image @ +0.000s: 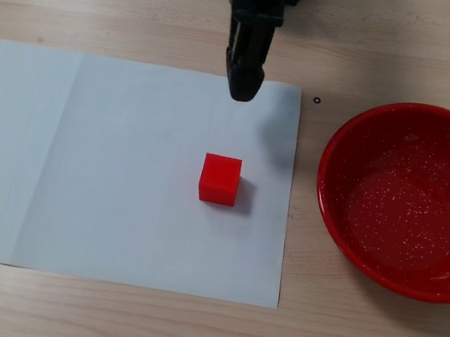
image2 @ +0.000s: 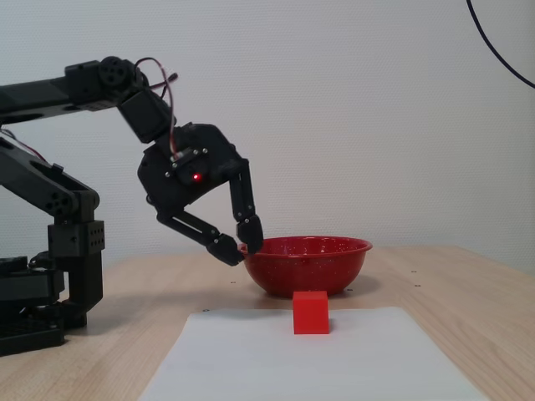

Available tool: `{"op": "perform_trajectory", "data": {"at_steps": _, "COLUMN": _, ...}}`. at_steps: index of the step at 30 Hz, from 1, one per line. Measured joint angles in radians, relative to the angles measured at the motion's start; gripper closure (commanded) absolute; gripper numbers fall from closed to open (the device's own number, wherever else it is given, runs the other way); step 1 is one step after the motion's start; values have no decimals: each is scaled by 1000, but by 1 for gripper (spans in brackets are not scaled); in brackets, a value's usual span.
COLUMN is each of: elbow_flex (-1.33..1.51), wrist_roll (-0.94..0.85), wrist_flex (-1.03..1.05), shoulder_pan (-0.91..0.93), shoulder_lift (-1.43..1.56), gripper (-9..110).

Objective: Grasp the red cube and put it in the red bowl.

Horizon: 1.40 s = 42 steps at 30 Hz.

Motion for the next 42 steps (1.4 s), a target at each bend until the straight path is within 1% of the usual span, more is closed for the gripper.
{"op": "perform_trajectory", "data": {"at_steps": 6, "elbow_flex": -118, "wrist_roll": 0, "wrist_flex": 14, "shoulder_pan": -26, "shoulder_lift": -115, "gripper": 99}}
{"op": "perform_trajectory", "data": {"at_steps": 10, "elbow_flex": -201, "wrist_roll": -5, "wrist_flex": 54, "shoulder_pan": -14, "shoulder_lift": -207, "gripper": 95}}
{"op": "perform_trajectory", "data": {"at_steps": 14, "elbow_flex": -308, "wrist_roll": -48, "wrist_flex": 101, "shoulder_pan": -28, "shoulder_lift": -316, "gripper": 88}}
{"op": "perform_trajectory", "data": {"at_steps": 17, "elbow_flex": -407, "wrist_roll": -83, "wrist_flex": 127, "shoulder_pan": -34, "shoulder_lift": -416, "gripper": 85}}
{"op": "perform_trajectory", "data": {"at_steps": 22, "elbow_flex": -520, "wrist_roll": -129, "wrist_flex": 146, "shoulder_pan": -41, "shoulder_lift": -541, "gripper": 73}}
{"op": "perform_trajectory", "data": {"at_steps": 27, "elbow_flex": -621, "wrist_roll": -160, "wrist_flex": 156, "shoulder_pan": -44, "shoulder_lift": -652, "gripper": 56}}
{"op": "perform_trajectory", "data": {"at_steps": 34, "elbow_flex": -752, "wrist_roll": -181, "wrist_flex": 213, "shoulder_pan": -43, "shoulder_lift": -804, "gripper": 45}}
{"op": "perform_trajectory", "data": {"at_steps": 42, "elbow_flex": -842, "wrist_roll": -187, "wrist_flex": 219, "shoulder_pan": -44, "shoulder_lift": -942, "gripper": 40}}
